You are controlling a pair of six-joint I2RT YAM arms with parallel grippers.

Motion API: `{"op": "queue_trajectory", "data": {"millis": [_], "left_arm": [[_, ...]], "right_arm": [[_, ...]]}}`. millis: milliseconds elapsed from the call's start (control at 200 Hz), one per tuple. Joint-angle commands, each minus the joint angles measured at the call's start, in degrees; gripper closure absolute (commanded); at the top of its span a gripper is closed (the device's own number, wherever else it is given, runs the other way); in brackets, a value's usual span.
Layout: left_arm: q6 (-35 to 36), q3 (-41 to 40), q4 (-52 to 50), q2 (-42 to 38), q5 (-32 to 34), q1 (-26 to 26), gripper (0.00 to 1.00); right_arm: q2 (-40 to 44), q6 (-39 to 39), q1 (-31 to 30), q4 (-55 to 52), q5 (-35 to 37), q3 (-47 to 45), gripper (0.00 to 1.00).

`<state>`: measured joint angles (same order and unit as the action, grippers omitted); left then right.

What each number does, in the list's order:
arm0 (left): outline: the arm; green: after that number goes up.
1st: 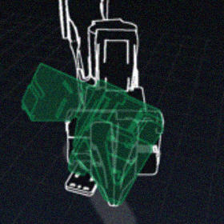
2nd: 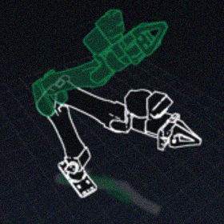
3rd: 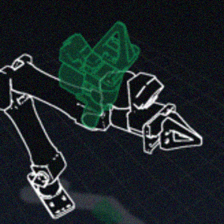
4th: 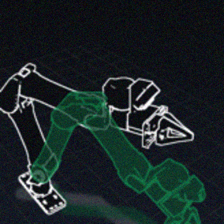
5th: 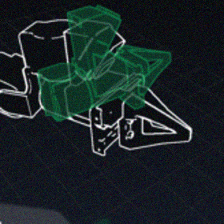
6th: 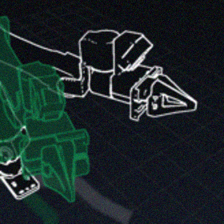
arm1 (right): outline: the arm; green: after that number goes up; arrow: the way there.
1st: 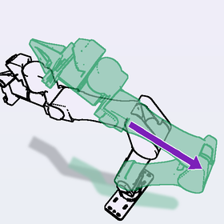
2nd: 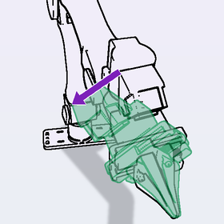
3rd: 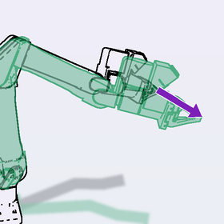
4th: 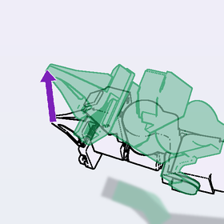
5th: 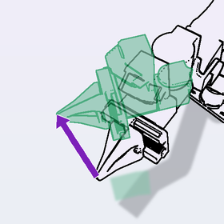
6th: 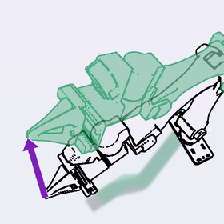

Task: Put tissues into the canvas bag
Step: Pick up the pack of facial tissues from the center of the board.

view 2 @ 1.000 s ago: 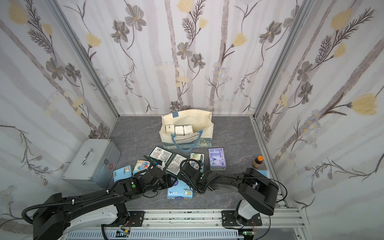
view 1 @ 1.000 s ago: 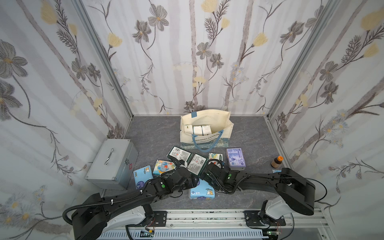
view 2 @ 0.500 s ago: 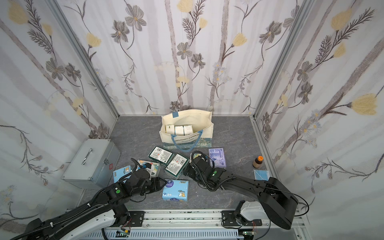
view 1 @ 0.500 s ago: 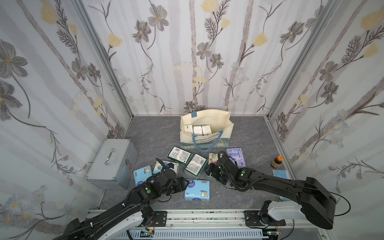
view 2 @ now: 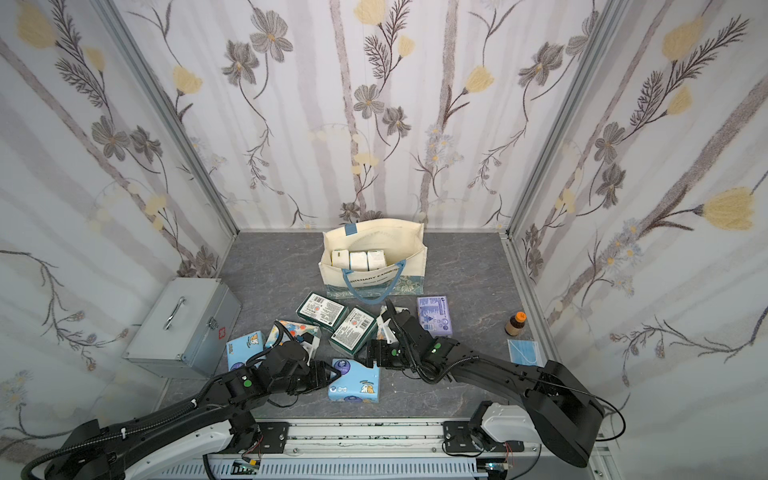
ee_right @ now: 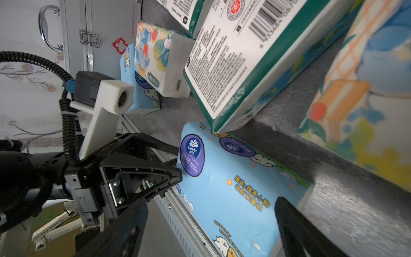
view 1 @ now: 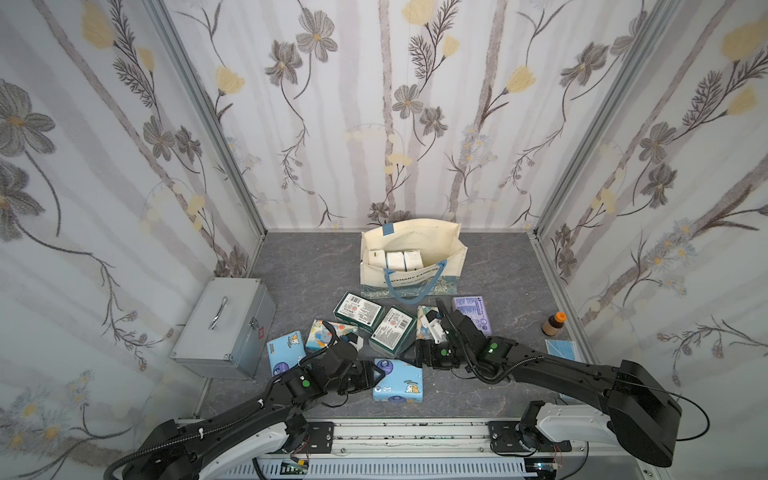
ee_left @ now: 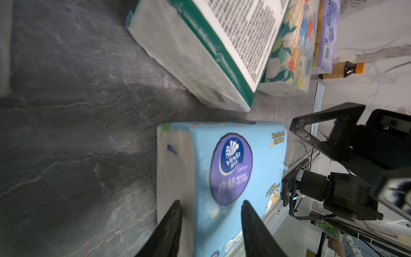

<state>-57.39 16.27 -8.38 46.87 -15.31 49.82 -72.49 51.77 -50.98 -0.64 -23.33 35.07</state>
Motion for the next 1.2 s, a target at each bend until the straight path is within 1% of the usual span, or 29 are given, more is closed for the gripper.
{"op": "queue_trajectory", "data": {"millis": [0,120,255,320,385,615,675,705,844,934,1004,1074,1194], "left_arm": [[0.2,-0.59,-0.09,-0.19,2.38,0.0,0.56],[0.78,-2.4,-2.37,-0.8,4.52,-0.55,0.59],[0.22,-5.51,-2.28,-1.41,4.85,-1.57,0.65],[-0.28,-6.74,-2.67,-2.58,5.23,-1.99,0.69],[-0.63,-7.51,-3.86,-4.34,5.84,-2.35,0.71],[-0.99,-8.88,-7.9,-9.96,6.74,-3.38,0.73],[-1.35,-9.36,-8.05,-10.62,6.62,-3.47,0.73],[-1.41,-9.56,-7.89,-10.88,6.61,-3.42,0.73],[-1.72,-9.55,-7.26,-11.28,6.43,-3.42,0.74],[-1.37,-8.9,-7.02,-10.82,6.61,-3.42,0.73],[-1.23,-8.71,-6.29,-9.71,6.4,-3.42,0.74],[-1.1,-8.67,-5.08,-8.47,6.09,-3.42,0.74],[-1.18,-8.74,-3.65,-6.89,5.69,-3.51,0.74]], "right_arm": [[-0.93,-2.03,0.0,2.1,-2.14,-0.74,0.1],[-0.86,-4.19,-0.06,3.28,-1.11,-2.95,0.09],[-0.53,-6.12,0.0,2.0,-0.22,-3.66,0.09],[-0.47,-6.66,0.0,1.55,-0.31,-3.65,0.09],[-0.22,-6.93,0.09,0.98,-0.23,-3.64,0.09],[3.59,-7.88,1.4,-2.36,1.57,-4.81,0.07],[5.4,-7.62,1.82,-2.96,2.49,-5.83,0.07],[6.19,-7.34,2.0,-3.56,2.94,-6.22,0.04],[7.46,-6.59,2.07,-3.34,2.3,-8.0,0.05],[7.56,-3.99,2.11,1.6,0.03,-10.32,0.05],[6.56,-0.62,2.07,8.62,-2.83,-12.64,0.05],[3.86,2.79,2.03,16.14,-5.45,-14.41,0.06],[-2.16,8.45,1.63,29.84,-7.92,-16.91,0.07]]}}
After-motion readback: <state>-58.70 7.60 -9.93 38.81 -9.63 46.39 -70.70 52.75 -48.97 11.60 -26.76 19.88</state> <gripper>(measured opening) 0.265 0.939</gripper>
